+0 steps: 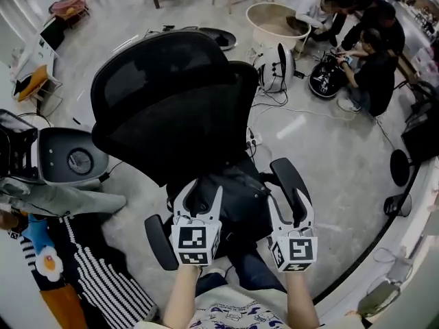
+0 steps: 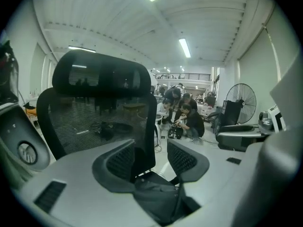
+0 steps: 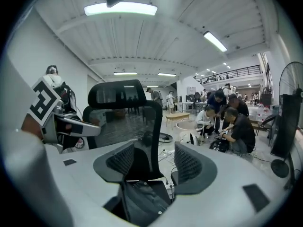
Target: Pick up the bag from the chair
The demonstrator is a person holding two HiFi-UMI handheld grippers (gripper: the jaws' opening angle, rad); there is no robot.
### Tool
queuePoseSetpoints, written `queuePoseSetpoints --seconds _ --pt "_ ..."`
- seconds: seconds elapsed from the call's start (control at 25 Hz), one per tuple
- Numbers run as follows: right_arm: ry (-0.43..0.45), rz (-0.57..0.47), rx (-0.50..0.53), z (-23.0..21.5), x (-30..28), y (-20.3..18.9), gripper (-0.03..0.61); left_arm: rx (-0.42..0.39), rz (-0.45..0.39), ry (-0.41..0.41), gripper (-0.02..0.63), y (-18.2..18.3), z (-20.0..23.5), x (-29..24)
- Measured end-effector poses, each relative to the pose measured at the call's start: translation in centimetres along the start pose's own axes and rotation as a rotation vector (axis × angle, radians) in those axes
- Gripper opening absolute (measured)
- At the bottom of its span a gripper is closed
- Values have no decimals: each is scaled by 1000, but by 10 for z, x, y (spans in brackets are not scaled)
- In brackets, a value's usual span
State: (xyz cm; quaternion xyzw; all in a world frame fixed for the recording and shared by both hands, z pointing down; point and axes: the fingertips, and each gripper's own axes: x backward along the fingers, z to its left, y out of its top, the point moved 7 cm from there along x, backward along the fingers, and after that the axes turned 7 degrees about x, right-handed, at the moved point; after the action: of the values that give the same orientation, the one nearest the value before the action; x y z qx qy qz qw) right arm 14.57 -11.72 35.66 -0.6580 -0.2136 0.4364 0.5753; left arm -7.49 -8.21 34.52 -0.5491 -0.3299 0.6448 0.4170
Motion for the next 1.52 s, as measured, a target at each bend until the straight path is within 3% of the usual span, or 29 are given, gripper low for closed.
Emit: queuePoseSetpoints --seconds 0.44,0.76,1.16,1.52 --pt "83 81 -31 -21 -66 -53 270 -45 134 1 224 -32 20 -87" --pt "99 155 -39 -3 -99 -104 276 -37 208 -27 225 -75 43 -131" --pt "-8 249 -125 15 -127 -178 276 -71 338 -124 233 -141 76 -185" --pt "-160 358 -232 23 -140 -260 276 -70 477 -196 242 -206 114 -227"
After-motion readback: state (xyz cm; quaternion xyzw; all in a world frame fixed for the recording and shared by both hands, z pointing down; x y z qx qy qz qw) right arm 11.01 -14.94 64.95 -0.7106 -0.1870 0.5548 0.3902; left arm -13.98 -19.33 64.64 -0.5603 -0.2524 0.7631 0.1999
